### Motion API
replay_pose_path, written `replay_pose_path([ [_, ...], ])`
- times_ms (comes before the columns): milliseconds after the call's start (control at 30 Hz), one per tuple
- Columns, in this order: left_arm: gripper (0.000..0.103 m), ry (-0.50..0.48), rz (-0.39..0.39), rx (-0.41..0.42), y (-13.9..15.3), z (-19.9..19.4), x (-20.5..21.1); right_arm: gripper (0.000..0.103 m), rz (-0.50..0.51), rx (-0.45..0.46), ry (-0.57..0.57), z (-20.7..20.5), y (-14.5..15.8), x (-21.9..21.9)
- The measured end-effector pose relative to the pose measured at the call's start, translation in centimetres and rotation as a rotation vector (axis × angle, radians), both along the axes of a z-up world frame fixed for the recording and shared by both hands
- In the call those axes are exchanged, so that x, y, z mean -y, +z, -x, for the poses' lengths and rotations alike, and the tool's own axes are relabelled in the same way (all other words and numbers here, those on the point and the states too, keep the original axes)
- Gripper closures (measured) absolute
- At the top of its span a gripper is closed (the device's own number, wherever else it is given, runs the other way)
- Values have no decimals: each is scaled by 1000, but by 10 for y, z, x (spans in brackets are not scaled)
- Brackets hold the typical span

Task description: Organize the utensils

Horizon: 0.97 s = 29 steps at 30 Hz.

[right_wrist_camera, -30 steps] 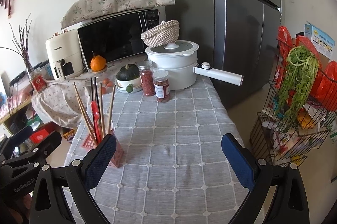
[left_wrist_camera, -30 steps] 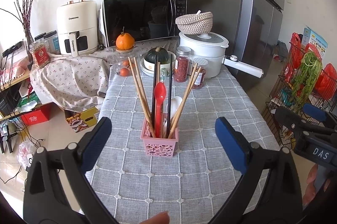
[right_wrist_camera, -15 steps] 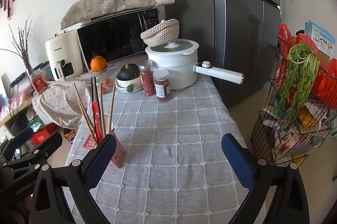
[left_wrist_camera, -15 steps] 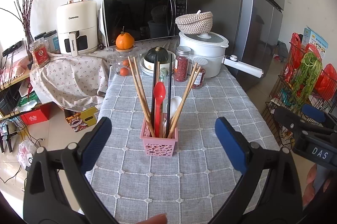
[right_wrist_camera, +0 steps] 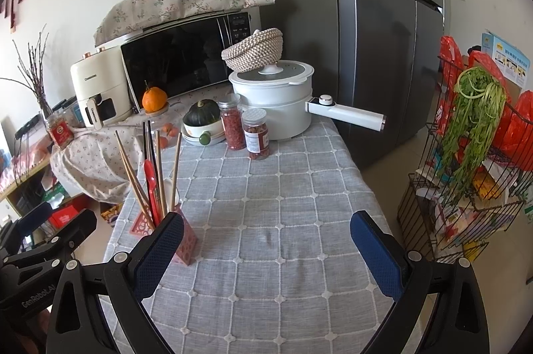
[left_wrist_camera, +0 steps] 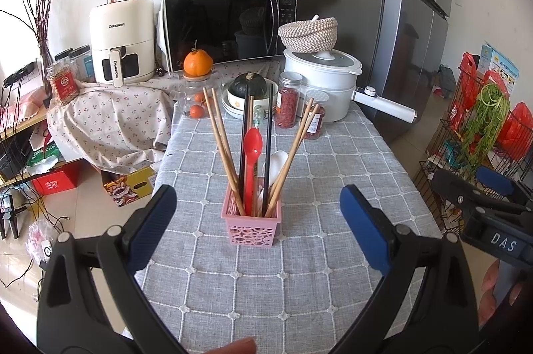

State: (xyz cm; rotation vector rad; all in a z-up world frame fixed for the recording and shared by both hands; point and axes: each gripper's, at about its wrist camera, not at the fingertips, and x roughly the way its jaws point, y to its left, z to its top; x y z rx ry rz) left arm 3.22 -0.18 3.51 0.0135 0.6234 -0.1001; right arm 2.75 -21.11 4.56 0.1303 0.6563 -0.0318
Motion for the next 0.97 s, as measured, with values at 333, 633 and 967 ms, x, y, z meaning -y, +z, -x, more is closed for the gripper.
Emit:
replay_pose_path([
  [333, 5, -1, -1, -8, -2, 1, 1, 2, -4, -7, -4, -1, -4, -3],
  [633, 5, -5, -2, -12, -4, 1, 3, 2, -10, -15, -12, -2, -6, -2],
  [967, 5, 2, -16, 5, -2, 2, 4, 2, -13, -19, -13, -3, -7, 0],
])
